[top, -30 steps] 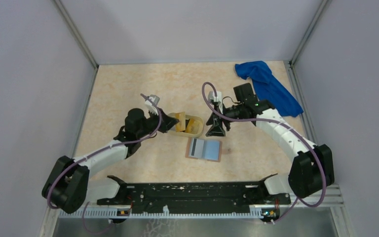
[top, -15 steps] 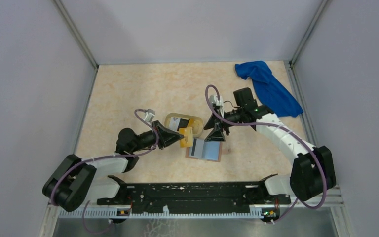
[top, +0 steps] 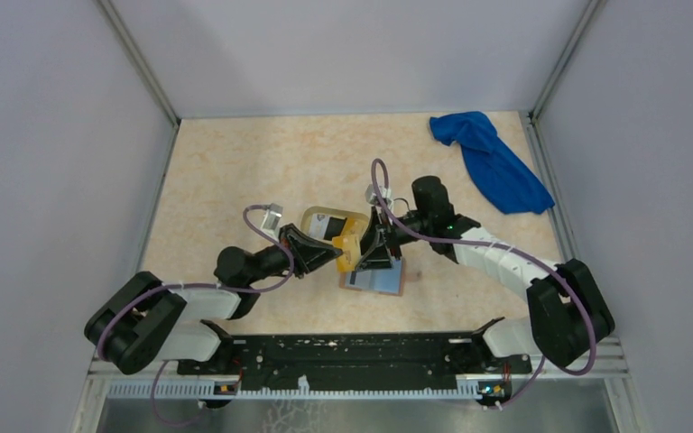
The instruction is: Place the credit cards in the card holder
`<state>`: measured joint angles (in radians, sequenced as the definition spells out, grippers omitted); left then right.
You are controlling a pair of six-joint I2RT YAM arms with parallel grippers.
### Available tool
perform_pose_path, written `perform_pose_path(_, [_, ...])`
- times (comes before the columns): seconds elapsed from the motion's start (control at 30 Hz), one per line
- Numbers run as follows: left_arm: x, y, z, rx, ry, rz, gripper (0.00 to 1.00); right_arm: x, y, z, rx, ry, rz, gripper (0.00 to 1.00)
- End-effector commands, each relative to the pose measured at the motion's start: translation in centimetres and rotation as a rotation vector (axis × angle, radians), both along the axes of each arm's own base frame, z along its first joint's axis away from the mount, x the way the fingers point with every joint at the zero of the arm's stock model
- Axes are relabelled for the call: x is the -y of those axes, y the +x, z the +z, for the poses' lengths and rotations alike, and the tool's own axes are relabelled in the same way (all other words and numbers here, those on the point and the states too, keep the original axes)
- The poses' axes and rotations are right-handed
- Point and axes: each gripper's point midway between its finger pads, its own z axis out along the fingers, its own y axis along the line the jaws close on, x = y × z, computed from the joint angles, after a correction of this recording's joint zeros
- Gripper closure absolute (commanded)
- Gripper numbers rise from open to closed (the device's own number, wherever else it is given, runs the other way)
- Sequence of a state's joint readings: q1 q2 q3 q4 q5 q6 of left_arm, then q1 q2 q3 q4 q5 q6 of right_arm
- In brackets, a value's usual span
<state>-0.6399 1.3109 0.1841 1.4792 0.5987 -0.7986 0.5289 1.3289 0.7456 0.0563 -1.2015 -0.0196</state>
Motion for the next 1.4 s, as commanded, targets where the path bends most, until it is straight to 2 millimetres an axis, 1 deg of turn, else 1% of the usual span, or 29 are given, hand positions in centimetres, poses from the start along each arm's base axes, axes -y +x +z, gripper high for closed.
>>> perform_pose_path(0.0, [-0.4,0.1,1.7,0.045,-0.062,0.032,1.0,-1.5,-0.9,2.7,0.063,0.089,0.076,0.54])
perform_pose_path(0.03, [-0.4,0.1,1.7,0.046,-0.06,0.033,1.0,-1.6,-1.0,2.6,0.068,0.085,0.078,0.59])
perform_pose_path(0.07, [-0.3,0.1,1.6,0.043,-0.056,0.031,1.0,-1.7,-0.9,2.4,0.07,0.078,0.075,0.66])
perform_pose_path(0.1, [-0.3,0.1,1.6,0.044,-0.056,0.029,1.0,-1.8,-0.8,2.3,0.071,0.07,0.071,0.76])
perform_pose_path(0.17, [-0.2,0.0,1.5,0.043,-0.047,0.018,1.0,-1.9,-0.6,1.9,0.076,0.052,0.07,0.93])
perform_pose_path(0.2, [-0.1,-0.1,1.4,0.046,-0.04,0.013,0.91,-1.9,-0.5,1.7,0.085,0.042,0.075,0.99])
perform_pose_path(0.23, [0.0,-0.1,1.2,0.051,-0.026,0.008,0.79,-1.8,-0.4,1.5,0.095,0.028,0.084,1.0])
perform_pose_path(0.27, [0.1,-0.1,1.0,0.047,-0.01,0.001,0.71,-1.6,-0.4,1.2,0.115,0.01,0.099,1.0])
perform_pose_path(0.3, [0.3,-0.5,0.7,0.055,0.013,-0.028,0.64,-1.4,-0.4,0.9,0.126,-0.02,0.109,1.0])
perform_pose_path(0.33, [0.5,-0.8,0.4,0.062,0.039,-0.057,0.58,-0.9,-0.7,0.3,0.121,-0.068,0.123,1.0])
perform_pose_path(0.37, [0.7,-1.1,0.0,0.065,0.071,-0.089,0.54,-0.6,-0.5,0.2,0.145,-0.095,0.133,1.0])
perform_pose_path(0.4, [0.9,-1.5,-0.4,0.068,0.111,-0.129,0.51,-0.5,-0.3,0.2,0.175,-0.118,0.146,1.0])
perform_pose_path(0.43, [1.1,-1.8,-0.8,0.067,0.151,-0.163,0.5,-0.1,-0.6,-0.2,0.185,-0.136,0.168,1.0])
perform_pose_path(0.5, [1.3,-1.9,-1.7,0.069,0.239,-0.198,0.49,0.1,-0.7,-0.3,0.199,-0.146,0.193,1.0])
perform_pose_path(0.57, [1.2,-1.3,-2.4,0.071,0.327,-0.182,0.49,0.1,-1.0,-0.7,0.208,-0.161,0.217,1.0])
perform_pose_path(0.67, [0.7,-0.6,-2.5,0.099,0.405,-0.136,0.49,0.0,-1.6,-1.3,0.226,-0.19,0.263,1.0])
perform_pose_path(0.73, [0.4,-0.4,-2.3,0.123,0.413,-0.11,0.5,-0.1,-2.0,-1.4,0.225,-0.196,0.286,1.0])
perform_pose_path(0.8, [0.3,-0.3,-2.1,0.136,0.416,-0.1,0.53,-0.1,-2.2,-1.5,0.224,-0.199,0.297,1.0])
perform_pose_path(0.87, [0.3,-0.5,-2.2,0.141,0.423,-0.116,0.57,-0.1,-2.2,-1.5,0.227,-0.2,0.301,1.0])
perform_pose_path(1.07, [0.6,-1.1,-2.5,0.134,0.431,-0.175,0.61,-0.1,-2.2,-1.4,0.233,-0.196,0.302,1.0])
perform_pose_path(1.2, [0.9,-1.3,-2.3,0.135,0.414,-0.193,0.68,-0.1,-2.2,-1.6,0.226,-0.204,0.3,1.0])
perform_pose_path(1.37, [1.1,-1.5,-2.3,0.136,0.401,-0.222,0.72,-0.1,-2.1,-1.8,0.222,-0.211,0.297,1.0])
